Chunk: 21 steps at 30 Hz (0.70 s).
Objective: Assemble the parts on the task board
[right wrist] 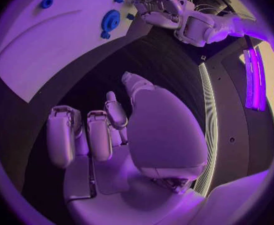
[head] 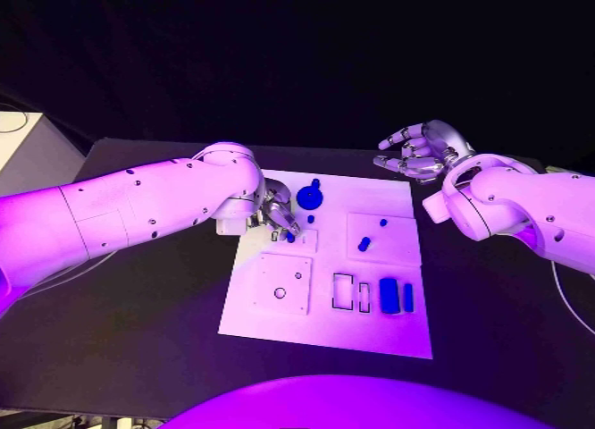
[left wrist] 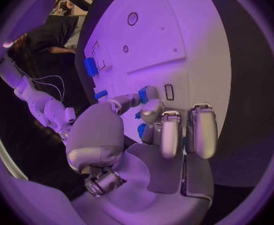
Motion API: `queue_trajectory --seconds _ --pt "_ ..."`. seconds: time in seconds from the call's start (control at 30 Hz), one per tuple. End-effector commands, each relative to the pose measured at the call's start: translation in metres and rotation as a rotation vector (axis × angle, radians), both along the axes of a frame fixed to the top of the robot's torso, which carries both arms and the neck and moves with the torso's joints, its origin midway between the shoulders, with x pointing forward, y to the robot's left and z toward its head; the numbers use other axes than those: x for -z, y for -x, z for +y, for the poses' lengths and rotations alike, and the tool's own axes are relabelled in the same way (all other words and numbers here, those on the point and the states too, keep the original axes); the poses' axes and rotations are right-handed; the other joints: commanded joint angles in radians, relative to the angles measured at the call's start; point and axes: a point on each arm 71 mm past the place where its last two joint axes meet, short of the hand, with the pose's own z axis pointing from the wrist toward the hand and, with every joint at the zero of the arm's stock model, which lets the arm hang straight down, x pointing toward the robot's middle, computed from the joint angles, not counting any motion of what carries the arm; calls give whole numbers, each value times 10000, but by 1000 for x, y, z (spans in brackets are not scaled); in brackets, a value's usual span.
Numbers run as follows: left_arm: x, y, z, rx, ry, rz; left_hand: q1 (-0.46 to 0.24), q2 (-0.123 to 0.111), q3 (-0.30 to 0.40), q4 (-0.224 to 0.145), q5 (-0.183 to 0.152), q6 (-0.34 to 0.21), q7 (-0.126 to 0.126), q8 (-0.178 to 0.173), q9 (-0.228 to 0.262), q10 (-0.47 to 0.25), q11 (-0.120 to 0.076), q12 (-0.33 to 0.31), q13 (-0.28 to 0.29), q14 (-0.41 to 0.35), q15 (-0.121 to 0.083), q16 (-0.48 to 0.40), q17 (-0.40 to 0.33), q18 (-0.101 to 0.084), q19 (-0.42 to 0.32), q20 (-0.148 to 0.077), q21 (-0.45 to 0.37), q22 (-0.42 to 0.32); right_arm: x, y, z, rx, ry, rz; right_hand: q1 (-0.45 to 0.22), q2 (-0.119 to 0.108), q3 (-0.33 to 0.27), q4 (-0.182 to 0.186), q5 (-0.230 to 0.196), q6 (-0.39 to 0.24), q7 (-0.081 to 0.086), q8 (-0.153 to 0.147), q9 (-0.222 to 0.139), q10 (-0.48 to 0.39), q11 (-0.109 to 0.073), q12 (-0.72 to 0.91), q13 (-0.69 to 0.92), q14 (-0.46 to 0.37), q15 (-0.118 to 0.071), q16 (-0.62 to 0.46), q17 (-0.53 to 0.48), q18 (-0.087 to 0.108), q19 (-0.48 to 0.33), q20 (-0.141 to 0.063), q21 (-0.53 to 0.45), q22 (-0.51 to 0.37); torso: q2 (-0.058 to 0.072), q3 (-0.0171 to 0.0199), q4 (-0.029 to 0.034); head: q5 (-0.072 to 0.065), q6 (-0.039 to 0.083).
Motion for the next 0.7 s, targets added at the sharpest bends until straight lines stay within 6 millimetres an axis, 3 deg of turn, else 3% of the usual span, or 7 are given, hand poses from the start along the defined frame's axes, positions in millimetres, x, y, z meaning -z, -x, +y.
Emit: queue_trajectory --seconds 0.03,0.7 --pt "11 8 -4 221 -47 358 -141 -263 1184 -1313 -5 252 -215 -52 -15 10 -50 -57 -6 1020 -72 33 2634 -193 19 -21 1 506 0 1 2 -182 43 -47 -40 -23 -74 -8 66 -67 -12 61 13 -39 -9 51 -8 506 29 -26 824 24 315 41 -59 1626 -1 -5 5 6 -6" --pt "11 9 -4 235 -15 354 -327 -554 262 -880 -52 370 -268 -174 -18 45 -85 -92 23 1020 -99 33 2634 -194 28 -48 -14 513 0 1 1 -166 43 -61 -40 -23 -74 -8 66 -67 -12 61 13 -39 -9 51 -8 506 29 -26 824 24 315 41 -59 1626 2 -2 3 1 -33"
